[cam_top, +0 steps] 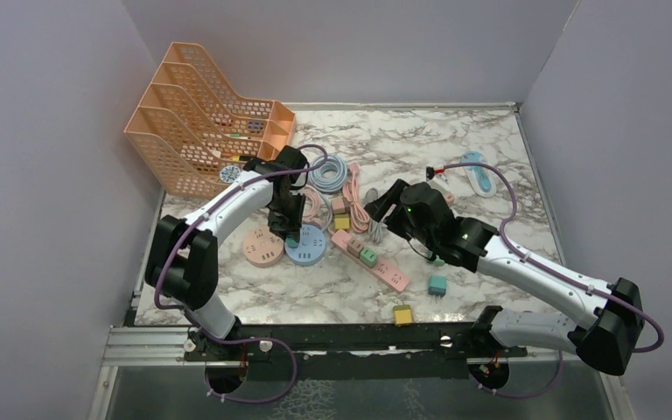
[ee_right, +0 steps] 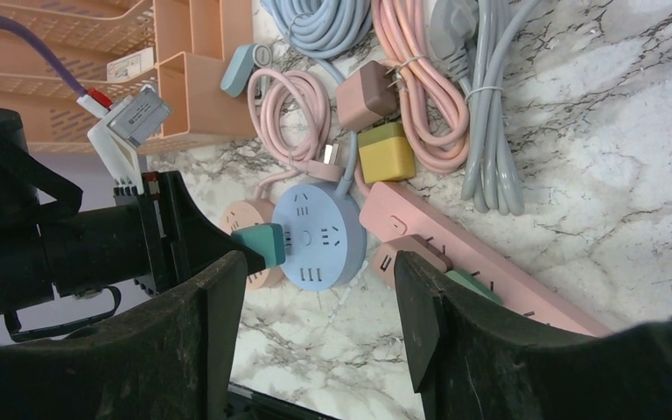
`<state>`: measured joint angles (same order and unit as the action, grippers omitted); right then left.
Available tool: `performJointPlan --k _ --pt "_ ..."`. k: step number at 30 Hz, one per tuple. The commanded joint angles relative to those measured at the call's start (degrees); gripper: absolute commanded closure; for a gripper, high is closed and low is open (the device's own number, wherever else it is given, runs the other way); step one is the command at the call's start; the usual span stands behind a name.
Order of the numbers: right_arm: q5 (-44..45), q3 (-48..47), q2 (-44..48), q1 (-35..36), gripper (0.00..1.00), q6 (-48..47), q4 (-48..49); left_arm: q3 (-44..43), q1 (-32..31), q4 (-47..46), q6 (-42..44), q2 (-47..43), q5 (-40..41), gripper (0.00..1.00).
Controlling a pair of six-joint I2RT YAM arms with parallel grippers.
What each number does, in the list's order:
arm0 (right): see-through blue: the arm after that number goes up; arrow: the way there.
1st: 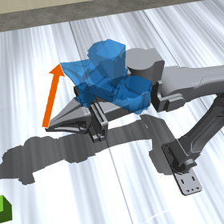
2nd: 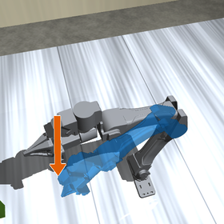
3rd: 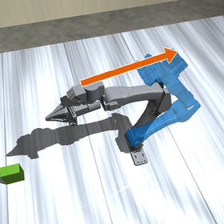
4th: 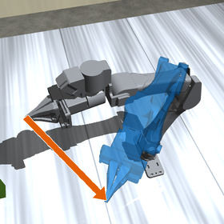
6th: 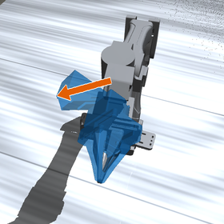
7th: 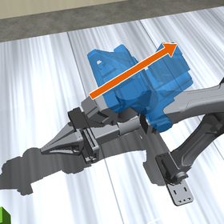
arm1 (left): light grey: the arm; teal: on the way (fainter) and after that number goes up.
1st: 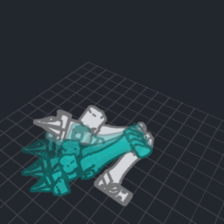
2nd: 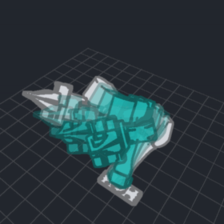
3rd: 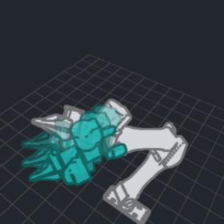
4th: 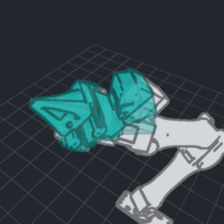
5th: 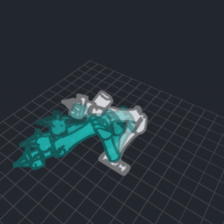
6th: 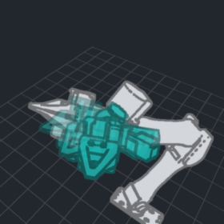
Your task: Insert the plug
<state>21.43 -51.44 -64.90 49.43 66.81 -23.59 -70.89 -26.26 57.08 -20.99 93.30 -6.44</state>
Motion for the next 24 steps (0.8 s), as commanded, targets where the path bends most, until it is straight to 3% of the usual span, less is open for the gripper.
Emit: performJointPlan --k 1,14,24 --pt "3.0 0.4 1.5 0.1 0.38 0.0 -0.9 1.6 -0.1 -0.8 -4.0 2.9 3.8 1.00" --pt "4.8 0.3 1.3 0.1 0.39 -4.4 -5.5 6.0 -0.1 -8.8 -6.8 8.5 7.1 1.00" --pt "3.4 -0.3 0.3 0.1 0.39 -10.7 -14.5 13.7 -0.1 -16.8 -6.1 14.8 7.5 1.00"
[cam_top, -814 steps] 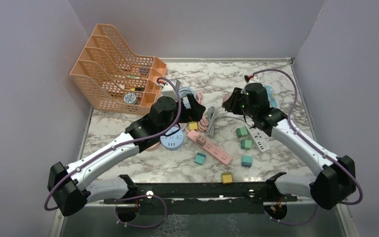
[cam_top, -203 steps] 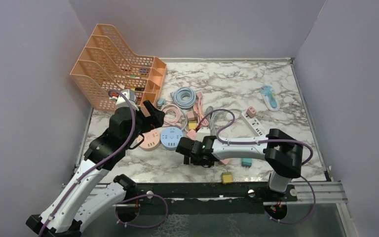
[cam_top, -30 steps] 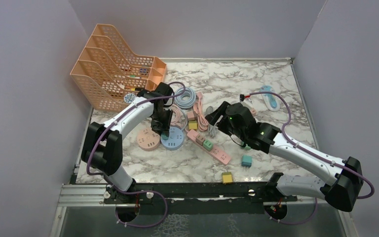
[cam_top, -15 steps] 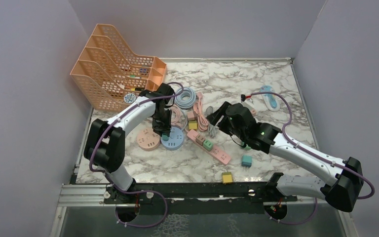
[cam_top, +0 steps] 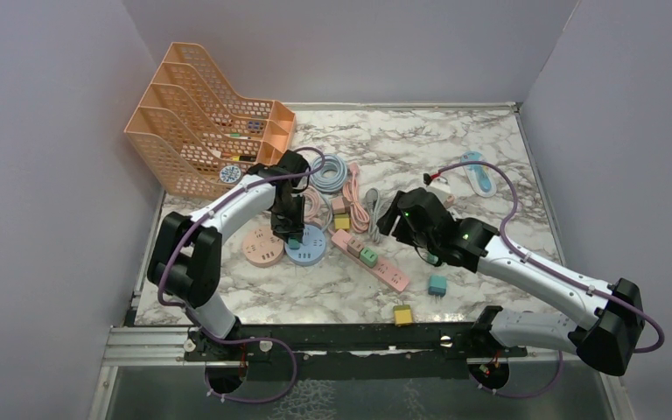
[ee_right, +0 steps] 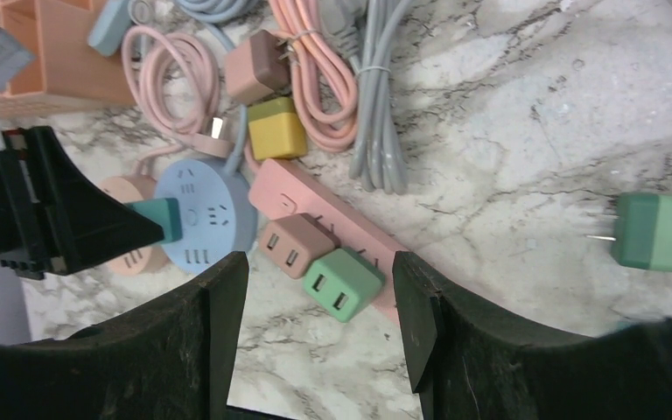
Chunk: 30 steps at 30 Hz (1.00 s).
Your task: Insert the plug
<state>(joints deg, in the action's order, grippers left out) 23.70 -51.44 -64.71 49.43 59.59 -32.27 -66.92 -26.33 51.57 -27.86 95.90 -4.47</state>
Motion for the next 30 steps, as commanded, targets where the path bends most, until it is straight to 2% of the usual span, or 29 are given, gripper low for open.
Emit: performJointPlan --k 1,5,9,10,15,19,25,30 --pt "0.6 -0.4 0.2 0.1 0.39 -4.4 -6.7 9.8 0.0 -11.7 1.0 13.0 5.3 1.00" --pt "-2.1 -1.1 1.7 0.1 0.38 -7.7 -11.3 8.8 -0.1 -12.0 2.3 13.5 3.5 1.00" --pt "-4.2 -1.3 4.6 0.1 0.35 -7.6 -19.7 6.7 -0.1 -10.1 3.2 7.0 2.6 1.00" --pt "-4.9 -1.0 5.3 0.1 0.34 -7.2 -21.6 5.6 -0.1 -9.2 3.3 4.8 2.5 0.97" --pt "-10.2 2.8 10.4 0.2 0.32 -3.5 -28.1 0.3 0.0 -6.4 3.4 -6.9 2.8 0.55" --pt "-15.6 6.5 12.2 0.1 0.32 -3.7 -28.5 -1.8 0.0 -6.4 2.6 -15.1 0.7 0.40" --pt "-20.9 11.0 7.5 0.5 0.32 -6.1 -25.3 -1.9 -0.1 -6.8 3.1 -22.5 -2.6 0.37" --pt "-23.5 14.0 4.0 2.6 0.32 -6.1 -20.9 1.3 0.0 -10.0 2.6 -29.1 -6.2 0.36"
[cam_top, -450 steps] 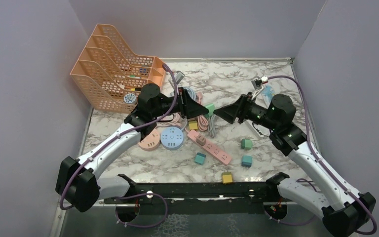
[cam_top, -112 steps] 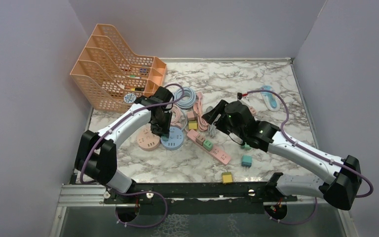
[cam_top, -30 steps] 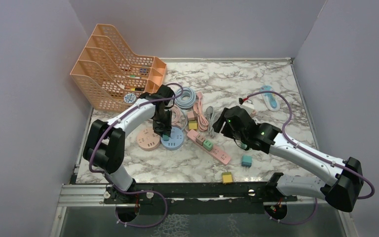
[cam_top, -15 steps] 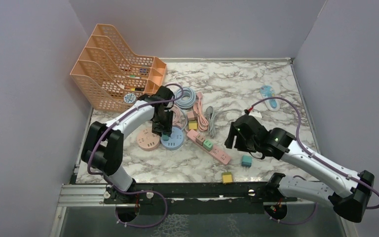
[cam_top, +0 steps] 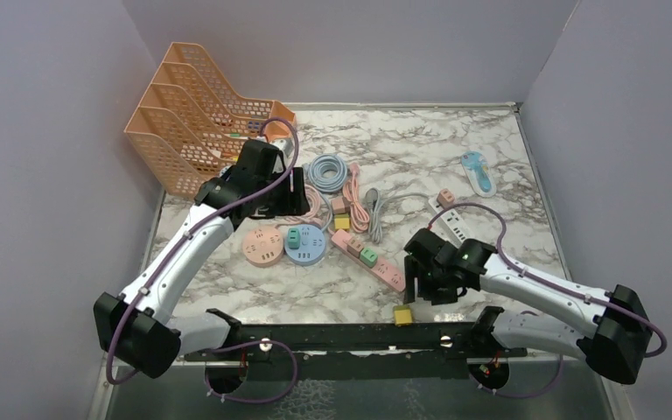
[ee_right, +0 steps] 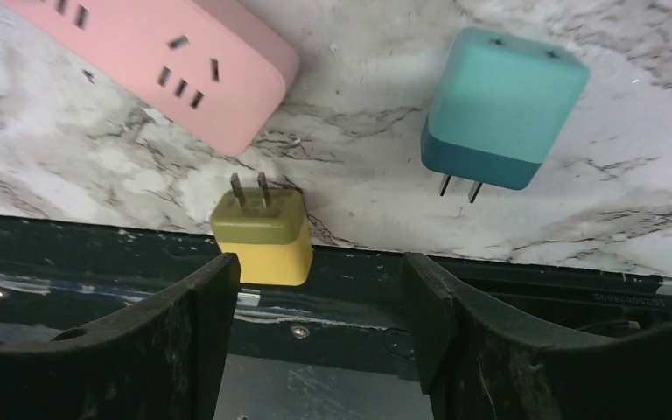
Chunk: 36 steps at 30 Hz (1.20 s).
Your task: Insert the plug
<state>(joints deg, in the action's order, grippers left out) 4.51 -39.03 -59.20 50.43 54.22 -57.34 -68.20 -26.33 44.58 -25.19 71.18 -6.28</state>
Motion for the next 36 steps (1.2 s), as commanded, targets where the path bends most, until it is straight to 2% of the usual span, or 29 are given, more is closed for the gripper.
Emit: performJointPlan --k 1,6,13,15,21,23,25,32,36 --pt "-4.8 2.1 -1.9 2.3 0.32 -0.6 5.3 3.5 0.0 -4.1 -0.4 -5.7 -5.0 0.36" --pt "-6.4 2.5 -5.7 5.4 0.32 -0.8 10.4 7.6 -0.1 -8.5 -2.2 -11.4 -7.3 0.33" --pt "-3.2 2.5 -13.6 7.1 0.34 1.0 13.9 10.1 -0.1 -11.9 -2.4 -15.3 -7.3 0.27" --pt "-1.8 2.7 -15.2 7.3 0.38 2.1 14.1 10.1 -0.1 -11.9 -2.1 -16.0 -6.1 0.16" --pt "-2.7 2.4 -15.4 7.5 0.68 2.6 16.2 10.6 -0.1 -12.9 -0.5 -18.0 -1.1 0.01" --pt "-3.6 2.0 -14.7 7.4 0.74 2.6 17.0 10.6 -0.1 -13.2 -0.3 -18.4 -0.7 0.01" --pt "-4.8 1.7 -13.1 7.4 0.76 2.4 18.1 10.8 0.0 -13.8 -0.2 -18.8 -1.0 0.01" --pt "-13.7 -2.0 -4.9 7.4 0.78 0.6 27.3 12.6 0.0 -18.7 -1.0 -20.0 -8.8 0.01" --pt "-13.5 -7.6 -3.8 7.4 0.78 1.7 30.2 14.7 0.0 -23.3 -2.7 -22.6 -10.0 0.02"
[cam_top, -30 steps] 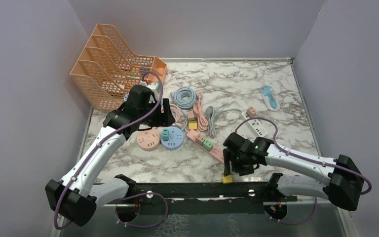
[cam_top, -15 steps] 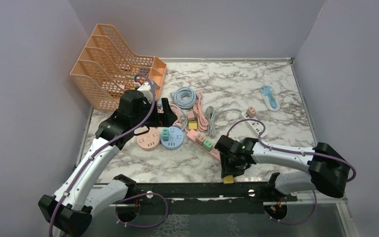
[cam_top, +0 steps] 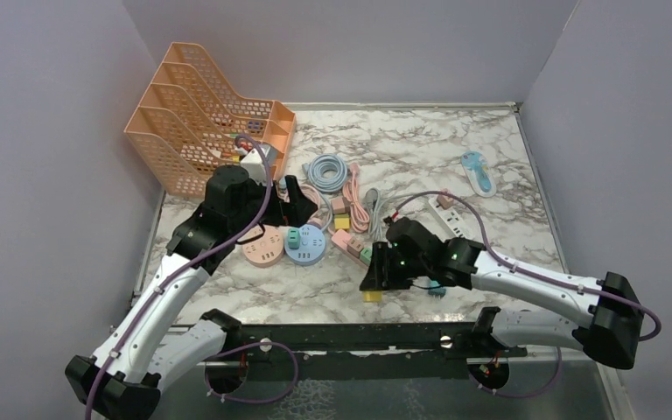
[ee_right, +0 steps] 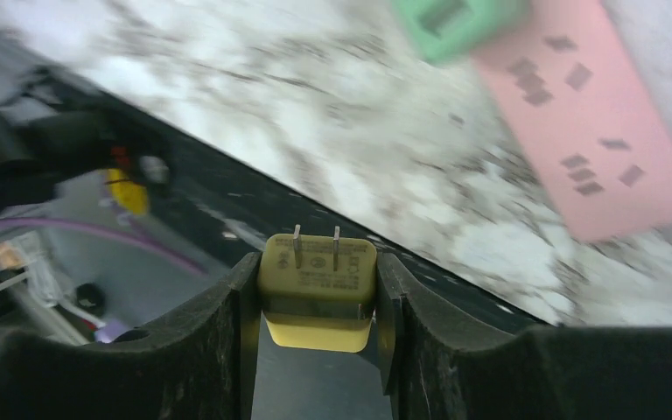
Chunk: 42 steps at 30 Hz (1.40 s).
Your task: Insert the plug
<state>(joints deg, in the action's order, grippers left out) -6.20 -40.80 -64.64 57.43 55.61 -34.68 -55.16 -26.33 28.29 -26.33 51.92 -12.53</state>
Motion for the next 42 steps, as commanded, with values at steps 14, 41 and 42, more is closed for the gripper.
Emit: performJointPlan --k 14,41,42 --pt "25.2 -23.2 -4.8 0.4 0.75 27.4 12.8 7.1 -0.1 -20.9 -4.6 -11.4 -7.0 0.03" --pt "23.9 -24.6 -9.6 0.4 0.75 47.8 27.8 14.1 -1.3 -42.1 -14.5 -6.3 -9.8 0.31" --pt "23.8 -24.6 -9.8 0.4 0.75 47.9 28.2 14.2 -1.4 -42.1 -14.5 -6.0 -9.5 0.33"
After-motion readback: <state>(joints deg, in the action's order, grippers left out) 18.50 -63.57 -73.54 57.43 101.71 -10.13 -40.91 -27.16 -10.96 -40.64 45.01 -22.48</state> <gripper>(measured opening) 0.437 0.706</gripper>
